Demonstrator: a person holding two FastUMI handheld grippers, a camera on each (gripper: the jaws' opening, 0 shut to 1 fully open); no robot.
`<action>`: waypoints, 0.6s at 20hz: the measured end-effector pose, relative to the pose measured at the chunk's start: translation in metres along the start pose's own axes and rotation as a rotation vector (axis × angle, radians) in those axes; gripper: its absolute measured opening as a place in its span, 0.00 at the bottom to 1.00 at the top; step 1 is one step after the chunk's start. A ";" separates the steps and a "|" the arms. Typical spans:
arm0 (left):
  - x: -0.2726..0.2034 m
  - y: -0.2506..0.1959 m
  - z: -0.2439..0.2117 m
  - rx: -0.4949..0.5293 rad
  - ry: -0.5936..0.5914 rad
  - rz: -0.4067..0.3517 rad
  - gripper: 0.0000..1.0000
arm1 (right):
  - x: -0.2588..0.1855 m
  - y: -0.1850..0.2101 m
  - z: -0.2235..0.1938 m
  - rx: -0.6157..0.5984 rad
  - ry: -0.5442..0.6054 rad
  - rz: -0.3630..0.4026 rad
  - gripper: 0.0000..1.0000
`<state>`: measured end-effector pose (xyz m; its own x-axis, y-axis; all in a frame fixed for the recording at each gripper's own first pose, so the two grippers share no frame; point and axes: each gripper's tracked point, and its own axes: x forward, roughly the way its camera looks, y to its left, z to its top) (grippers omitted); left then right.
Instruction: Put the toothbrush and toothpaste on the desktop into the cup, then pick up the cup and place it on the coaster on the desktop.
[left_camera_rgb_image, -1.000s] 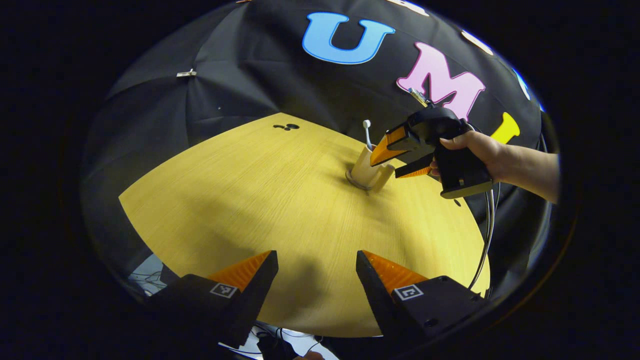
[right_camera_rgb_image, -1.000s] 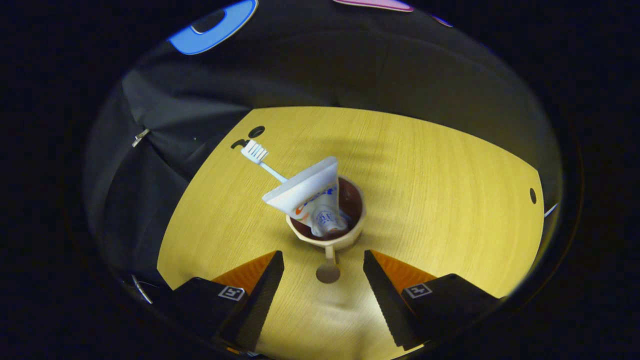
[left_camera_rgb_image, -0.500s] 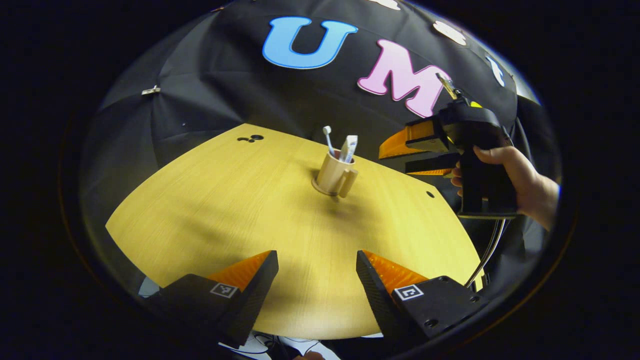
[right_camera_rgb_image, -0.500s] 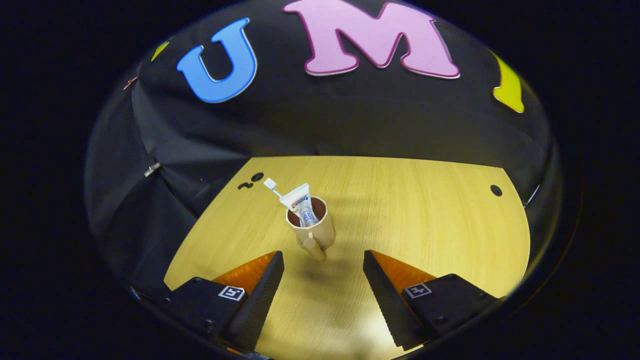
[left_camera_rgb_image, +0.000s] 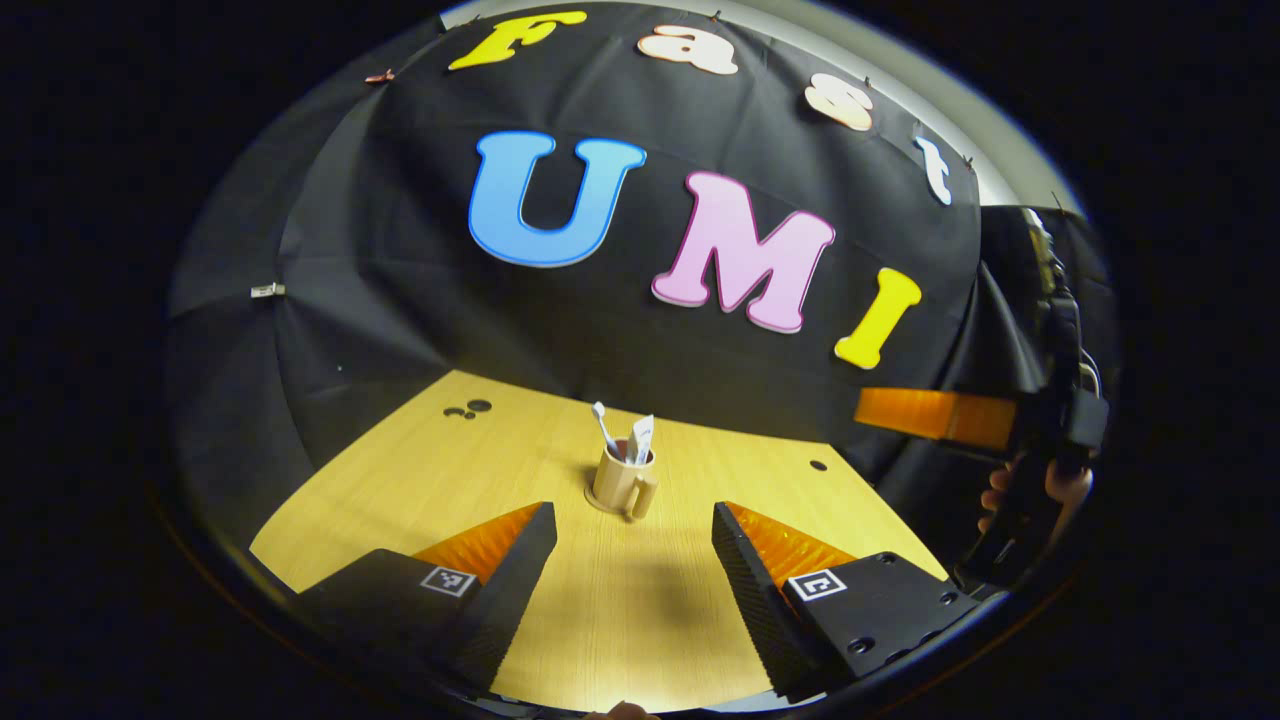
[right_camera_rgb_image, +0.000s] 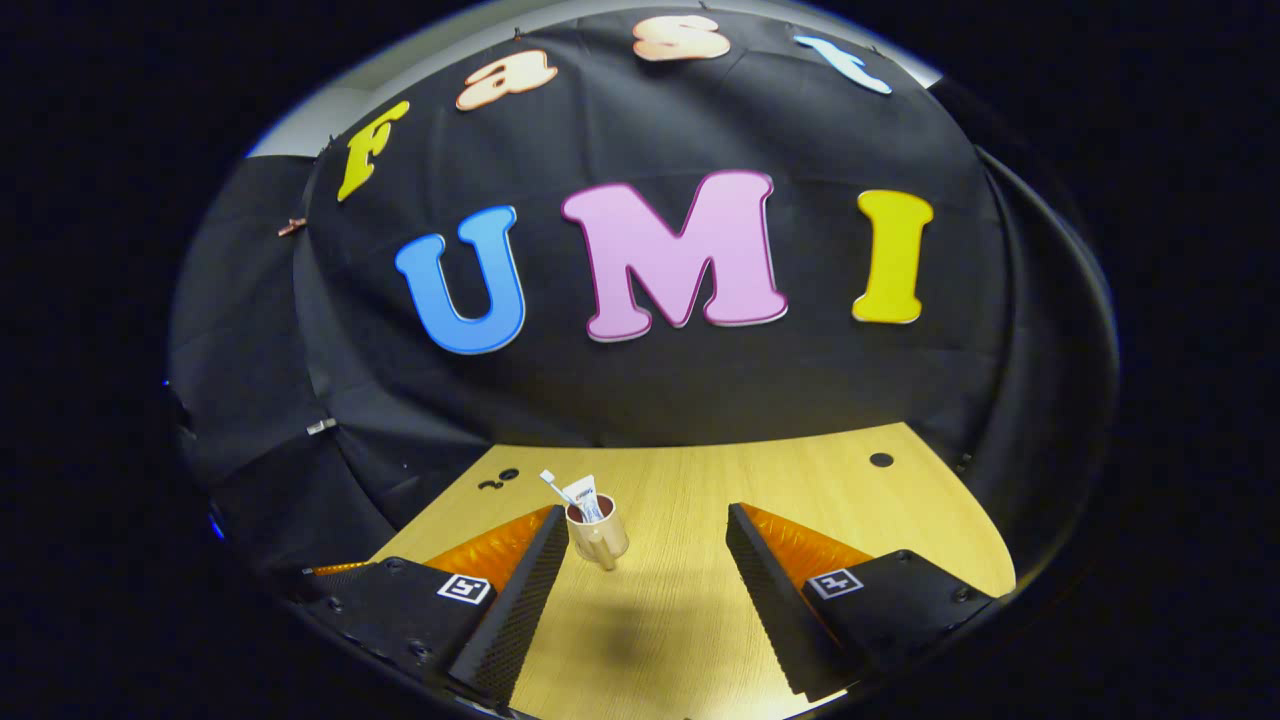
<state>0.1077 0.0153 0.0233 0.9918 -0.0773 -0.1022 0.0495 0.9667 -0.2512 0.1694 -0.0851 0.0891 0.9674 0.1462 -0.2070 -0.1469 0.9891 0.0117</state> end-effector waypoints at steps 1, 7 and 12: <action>-0.007 -0.003 0.008 -0.002 -0.025 0.003 0.98 | -0.017 -0.002 0.008 0.007 -0.044 -0.019 0.98; -0.064 -0.009 0.032 0.090 -0.198 0.081 0.97 | -0.103 -0.003 0.010 -0.031 -0.162 -0.069 0.97; -0.090 -0.027 0.019 0.114 -0.177 -0.002 0.97 | -0.136 0.006 -0.022 -0.039 -0.092 -0.053 0.97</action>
<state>0.0198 0.0013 0.0579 0.9964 -0.0452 0.0714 0.0549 0.9886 -0.1399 0.0319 -0.0999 0.0957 0.9885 0.0966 -0.1161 -0.1013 0.9942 -0.0352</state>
